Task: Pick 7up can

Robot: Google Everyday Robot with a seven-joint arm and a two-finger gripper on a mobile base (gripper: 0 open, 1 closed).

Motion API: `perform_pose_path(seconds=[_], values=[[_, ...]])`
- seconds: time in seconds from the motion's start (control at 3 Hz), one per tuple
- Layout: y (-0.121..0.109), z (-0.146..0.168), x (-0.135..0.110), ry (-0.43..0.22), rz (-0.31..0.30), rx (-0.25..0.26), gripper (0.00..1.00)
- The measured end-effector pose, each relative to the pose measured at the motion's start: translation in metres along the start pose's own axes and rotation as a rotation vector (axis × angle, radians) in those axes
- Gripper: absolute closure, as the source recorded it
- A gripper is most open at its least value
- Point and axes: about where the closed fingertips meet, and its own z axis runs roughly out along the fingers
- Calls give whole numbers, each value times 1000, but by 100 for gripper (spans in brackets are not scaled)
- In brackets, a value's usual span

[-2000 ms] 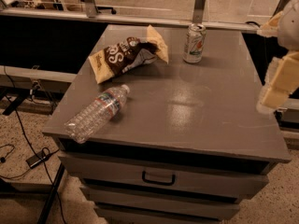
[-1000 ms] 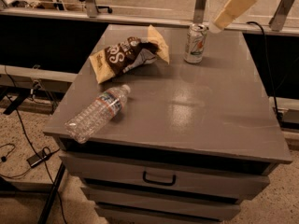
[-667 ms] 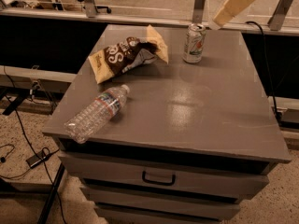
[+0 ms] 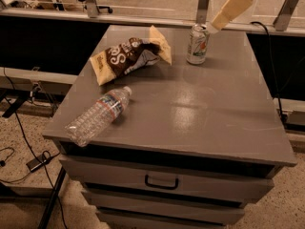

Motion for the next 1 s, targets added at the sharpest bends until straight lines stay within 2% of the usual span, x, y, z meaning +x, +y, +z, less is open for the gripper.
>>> perform_pose_path(seconds=[0.33,0.67,1.0], values=[[-6,46,16,-47,110,-42,0],[-9,94,31,-101,251,-72,0],[-7,132,44,-154,369,-79,0]])
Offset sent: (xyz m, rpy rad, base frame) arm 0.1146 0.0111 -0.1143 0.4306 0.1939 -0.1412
